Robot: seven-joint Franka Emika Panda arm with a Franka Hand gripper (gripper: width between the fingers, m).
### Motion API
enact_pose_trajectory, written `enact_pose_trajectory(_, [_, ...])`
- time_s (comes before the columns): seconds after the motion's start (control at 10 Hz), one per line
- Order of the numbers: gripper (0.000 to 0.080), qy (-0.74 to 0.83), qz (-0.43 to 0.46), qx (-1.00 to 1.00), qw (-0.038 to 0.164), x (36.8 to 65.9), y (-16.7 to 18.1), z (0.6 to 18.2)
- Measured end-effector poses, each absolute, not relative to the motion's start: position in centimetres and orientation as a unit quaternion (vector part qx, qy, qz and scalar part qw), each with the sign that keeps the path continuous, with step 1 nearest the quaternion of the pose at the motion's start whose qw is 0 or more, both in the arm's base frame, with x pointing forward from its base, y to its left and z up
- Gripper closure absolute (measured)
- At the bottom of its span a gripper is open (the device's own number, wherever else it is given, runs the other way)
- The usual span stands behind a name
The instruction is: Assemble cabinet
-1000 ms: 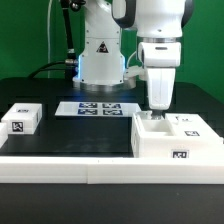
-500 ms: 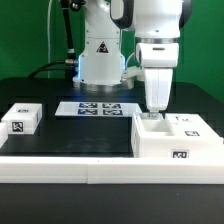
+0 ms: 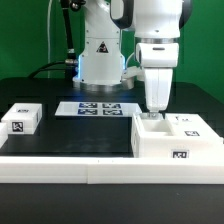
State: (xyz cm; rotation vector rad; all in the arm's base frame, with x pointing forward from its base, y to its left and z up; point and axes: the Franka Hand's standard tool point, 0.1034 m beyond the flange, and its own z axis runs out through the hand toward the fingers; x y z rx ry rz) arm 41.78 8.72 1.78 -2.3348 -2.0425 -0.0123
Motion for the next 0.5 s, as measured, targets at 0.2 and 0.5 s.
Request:
enact_pose_trajectory(0.2, [0.0732, -0.66, 0.002, -0.752, 0.013, 42.1, 8.4, 3.3])
enact_pose_trajectory(0.5, [0.0731, -0.66, 0.013, -0.751, 0.003, 42.4, 7.8, 5.5])
